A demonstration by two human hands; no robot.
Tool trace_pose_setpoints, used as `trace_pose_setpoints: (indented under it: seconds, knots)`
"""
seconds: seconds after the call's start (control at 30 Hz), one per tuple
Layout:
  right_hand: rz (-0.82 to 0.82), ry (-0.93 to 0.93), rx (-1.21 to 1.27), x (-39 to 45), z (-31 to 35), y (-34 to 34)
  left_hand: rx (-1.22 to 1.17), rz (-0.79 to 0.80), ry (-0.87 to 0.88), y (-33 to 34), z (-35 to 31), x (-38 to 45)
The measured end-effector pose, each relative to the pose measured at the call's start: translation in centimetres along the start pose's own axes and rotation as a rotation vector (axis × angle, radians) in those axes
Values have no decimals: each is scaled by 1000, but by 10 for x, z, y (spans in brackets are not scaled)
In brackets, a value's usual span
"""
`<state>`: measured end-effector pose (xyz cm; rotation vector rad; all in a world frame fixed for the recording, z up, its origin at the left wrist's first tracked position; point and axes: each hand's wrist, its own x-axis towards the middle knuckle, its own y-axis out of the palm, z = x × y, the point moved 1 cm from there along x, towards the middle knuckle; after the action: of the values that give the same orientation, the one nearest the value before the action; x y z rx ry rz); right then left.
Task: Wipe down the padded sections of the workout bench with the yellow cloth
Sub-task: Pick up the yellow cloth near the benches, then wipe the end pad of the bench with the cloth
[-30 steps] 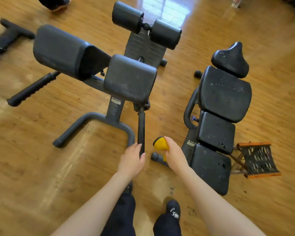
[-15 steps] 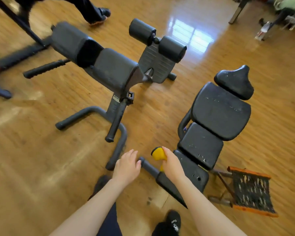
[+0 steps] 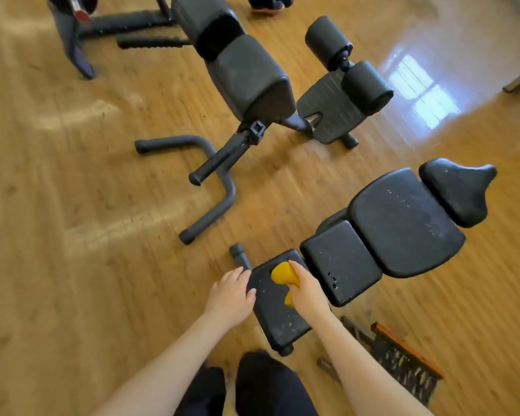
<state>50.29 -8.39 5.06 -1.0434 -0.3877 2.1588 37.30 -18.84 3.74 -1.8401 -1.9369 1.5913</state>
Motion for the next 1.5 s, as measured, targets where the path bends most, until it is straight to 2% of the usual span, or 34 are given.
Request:
trace_pose_setpoints:
  seconds: [0.07,0.2,0.33,0.47,0.6,0.8,0.9,1.03,1.13,1.33,1.5]
  knots:
    - [57,29,33,10,-12,1,-47,-26,-44,12,-3,-2]
    - [175,-70,4,36,-34,-5,-175,-127,-168,39,-14,0]
    - [225,-96,11,100,-77,-5,-253,-221,-272,84,-29,58]
    - [288,-173,-204,164,-137,11,-128,-72,-322,165,-22,131]
    - [216,-396,-353,203,-169,29,14,-155,-391,218,-15,160]
    - [187,-407,-263,198,-178,20,35,-162,-435,220,-22,160]
    - [179,-492,-230,193,-169,19,15,-202,-428,222,-20,159]
    - [351,-641,-402,204,-170,25,-17,-263,-403,228,-16,160]
    - [398,-588,-362,212,-171,27,-27,-318,-368,231,-11,160]
    - [336,-572,-281,213,-175,32,-46,-403,-317,235,-5,157]
    - [264,-706,-305,214,-190,37,-19,-473,-301,241,-7,157]
